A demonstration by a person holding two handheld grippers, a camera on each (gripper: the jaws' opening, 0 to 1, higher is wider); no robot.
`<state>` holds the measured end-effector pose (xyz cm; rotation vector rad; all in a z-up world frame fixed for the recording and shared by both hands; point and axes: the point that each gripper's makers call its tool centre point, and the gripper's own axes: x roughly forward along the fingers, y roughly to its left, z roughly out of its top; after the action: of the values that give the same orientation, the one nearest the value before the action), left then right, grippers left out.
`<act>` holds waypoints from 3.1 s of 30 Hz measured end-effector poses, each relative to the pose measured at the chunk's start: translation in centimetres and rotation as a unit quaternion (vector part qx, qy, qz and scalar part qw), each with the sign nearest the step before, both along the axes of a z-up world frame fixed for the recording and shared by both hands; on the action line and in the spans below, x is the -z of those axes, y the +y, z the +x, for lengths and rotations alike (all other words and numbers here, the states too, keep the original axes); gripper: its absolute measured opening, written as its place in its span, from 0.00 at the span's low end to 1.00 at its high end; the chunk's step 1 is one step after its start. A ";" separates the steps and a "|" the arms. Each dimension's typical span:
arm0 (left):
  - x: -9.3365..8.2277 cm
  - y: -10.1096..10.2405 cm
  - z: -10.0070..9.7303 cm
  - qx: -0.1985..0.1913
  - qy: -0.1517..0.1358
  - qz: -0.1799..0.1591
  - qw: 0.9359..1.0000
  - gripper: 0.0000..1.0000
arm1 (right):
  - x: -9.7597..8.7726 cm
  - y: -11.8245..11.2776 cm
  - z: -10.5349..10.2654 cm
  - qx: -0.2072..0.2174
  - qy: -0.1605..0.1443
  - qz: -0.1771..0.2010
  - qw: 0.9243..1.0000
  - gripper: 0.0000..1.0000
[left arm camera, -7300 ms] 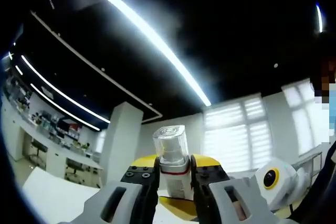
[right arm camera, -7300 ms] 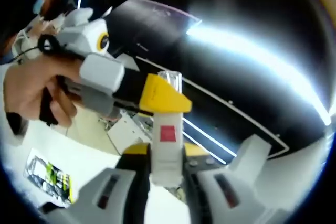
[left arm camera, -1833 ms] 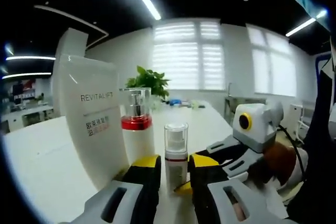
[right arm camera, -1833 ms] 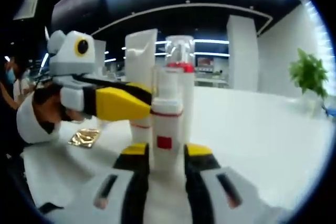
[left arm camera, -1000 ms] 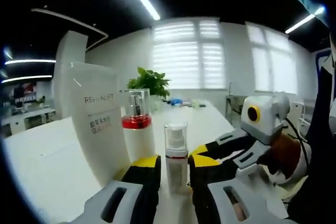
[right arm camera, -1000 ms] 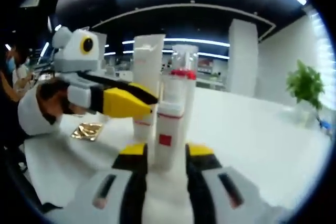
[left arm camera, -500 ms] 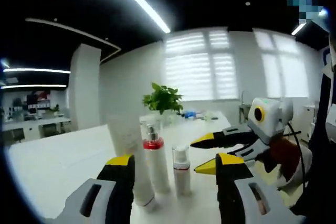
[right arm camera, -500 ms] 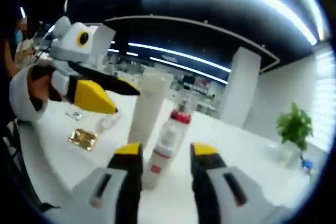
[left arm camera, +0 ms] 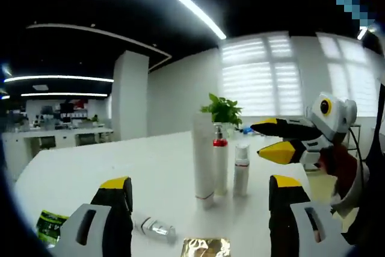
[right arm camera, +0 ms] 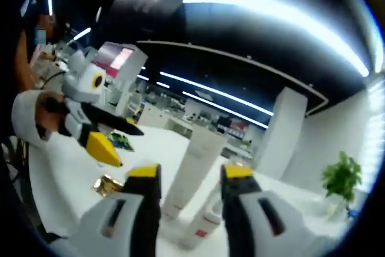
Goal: Arrange the skincare products in the storage area until every visible bottle or jar stands upright without overlapping.
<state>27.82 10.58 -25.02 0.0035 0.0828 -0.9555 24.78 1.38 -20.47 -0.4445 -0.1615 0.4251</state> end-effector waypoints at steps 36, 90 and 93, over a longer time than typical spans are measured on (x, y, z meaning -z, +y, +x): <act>3.5 6.7 0.0 -0.069 -0.045 0.011 0.997 0.59 | 10.4 8.2 5.1 -0.084 0.196 0.028 0.977 0.29; 5.2 7.2 0.2 -0.074 -0.006 0.021 0.997 0.63 | 6.3 11.7 4.4 -0.130 0.219 0.116 0.960 0.17; 4.9 7.4 0.3 -0.082 -0.018 0.025 0.996 0.62 | 5.7 12.5 3.7 -0.141 0.217 0.118 0.959 0.17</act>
<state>28.13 17.97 -29.96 0.0584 0.0722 -0.7887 28.47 13.92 -26.15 -0.0847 0.1527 0.7643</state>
